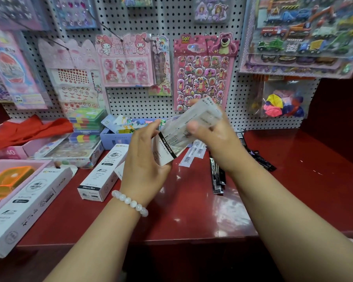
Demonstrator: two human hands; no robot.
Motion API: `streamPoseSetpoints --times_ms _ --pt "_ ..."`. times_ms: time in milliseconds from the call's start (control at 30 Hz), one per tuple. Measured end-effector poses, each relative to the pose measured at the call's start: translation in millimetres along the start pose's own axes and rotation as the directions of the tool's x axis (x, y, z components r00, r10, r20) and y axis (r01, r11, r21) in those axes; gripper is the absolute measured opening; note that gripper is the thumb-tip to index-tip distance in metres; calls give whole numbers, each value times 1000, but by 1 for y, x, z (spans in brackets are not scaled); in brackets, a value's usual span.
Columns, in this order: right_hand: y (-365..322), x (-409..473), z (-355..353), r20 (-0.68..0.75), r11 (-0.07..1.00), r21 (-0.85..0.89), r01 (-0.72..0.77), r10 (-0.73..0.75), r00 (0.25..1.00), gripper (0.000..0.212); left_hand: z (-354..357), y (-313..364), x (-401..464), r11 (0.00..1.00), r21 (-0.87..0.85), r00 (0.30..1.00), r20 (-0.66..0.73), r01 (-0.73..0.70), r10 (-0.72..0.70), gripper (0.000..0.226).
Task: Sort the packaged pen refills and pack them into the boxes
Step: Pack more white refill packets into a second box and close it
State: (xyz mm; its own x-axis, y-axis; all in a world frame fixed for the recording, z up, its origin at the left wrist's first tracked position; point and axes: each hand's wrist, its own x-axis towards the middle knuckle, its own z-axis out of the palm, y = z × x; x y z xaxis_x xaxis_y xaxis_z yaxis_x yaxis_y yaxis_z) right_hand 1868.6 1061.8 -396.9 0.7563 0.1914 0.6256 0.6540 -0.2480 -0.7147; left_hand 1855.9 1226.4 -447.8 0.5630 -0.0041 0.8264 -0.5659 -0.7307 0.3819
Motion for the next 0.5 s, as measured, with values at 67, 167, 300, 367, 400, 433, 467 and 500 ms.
streamPoseSetpoints --times_ms 67,167,300,367,400,433,467,500 --pt "-3 -3 -2 -205 987 108 115 -92 975 35 -1 0 1 1000 9 1000 -4 25 -25 96" --pt "1 -5 6 -230 947 -271 170 -236 944 13 0 3 1 1000 5 1000 4 21 -21 96" --pt "7 -9 15 -32 845 -527 89 -124 992 42 2 5 -1 999 20 998 44 44 -45 95" --pt "4 -13 11 -82 868 -481 121 -182 980 51 2 4 -1 995 36 994 46 93 -95 95" --pt "3 -16 11 -96 873 -466 143 -211 973 54 2 4 -1 994 43 993 46 103 -105 95" --pt "4 -19 12 -70 862 -481 161 -221 973 59 2 4 0 993 47 993 46 104 -106 94" --pt "5 -21 14 -11 845 -506 172 -206 979 66 3 5 0 993 46 993 48 107 -109 92" --pt "8 -23 17 60 829 -530 178 -173 983 72 4 6 0 992 45 992 55 115 -118 90"
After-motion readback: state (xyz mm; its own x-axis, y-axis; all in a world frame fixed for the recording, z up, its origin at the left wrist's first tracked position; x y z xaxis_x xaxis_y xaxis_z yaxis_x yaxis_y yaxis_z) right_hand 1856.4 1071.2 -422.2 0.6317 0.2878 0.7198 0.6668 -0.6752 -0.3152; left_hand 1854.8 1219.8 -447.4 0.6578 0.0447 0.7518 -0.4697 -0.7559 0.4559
